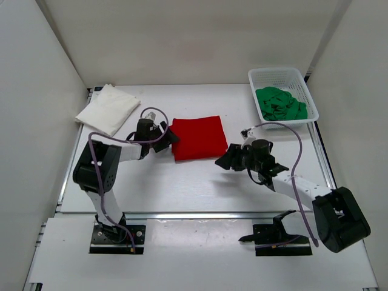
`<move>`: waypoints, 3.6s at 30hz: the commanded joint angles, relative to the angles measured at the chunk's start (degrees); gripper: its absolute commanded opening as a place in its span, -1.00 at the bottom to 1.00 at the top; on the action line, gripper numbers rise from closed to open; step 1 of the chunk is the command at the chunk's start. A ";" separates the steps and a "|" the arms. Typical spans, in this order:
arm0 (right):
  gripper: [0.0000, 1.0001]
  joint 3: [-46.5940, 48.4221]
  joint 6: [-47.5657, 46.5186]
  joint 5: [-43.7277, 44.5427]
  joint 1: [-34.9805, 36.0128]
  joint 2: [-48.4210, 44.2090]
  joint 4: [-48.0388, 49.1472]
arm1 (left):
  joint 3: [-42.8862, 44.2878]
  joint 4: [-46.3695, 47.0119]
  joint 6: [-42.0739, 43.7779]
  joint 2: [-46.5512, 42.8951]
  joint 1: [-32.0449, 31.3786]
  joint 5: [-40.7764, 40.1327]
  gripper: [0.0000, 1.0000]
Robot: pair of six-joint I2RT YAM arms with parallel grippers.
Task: Fold and stack the t-shirts
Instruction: Put the neatly folded tshirt into the corner of the board with the left arm, then grab crumpled tshirt from the corner of the board with the left arm
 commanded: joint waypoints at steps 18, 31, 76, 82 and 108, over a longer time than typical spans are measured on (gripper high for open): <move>0.05 -6.04 -0.69 -2.51 -3.61 -5.63 1.98 | 41.45 -6.95 -2.69 17.58 -5.47 3.99 -1.00; 0.06 -5.69 -0.78 -6.46 -2.72 -2.83 2.86 | 35.37 -9.01 -5.92 3.34 28.34 2.49 -0.69; -1.00 21.08 -2.52 16.99 -3.24 -0.47 -11.26 | -9.59 -2.32 5.05 -11.35 -38.48 -11.91 -1.00; -1.00 35.84 -8.41 21.21 -19.65 11.47 -18.90 | -11.52 6.39 5.40 -10.46 -42.81 -8.05 -1.00; -0.99 81.69 -18.45 23.96 -30.50 56.71 -38.11 | -22.07 13.51 5.50 -17.41 -33.50 1.27 -0.33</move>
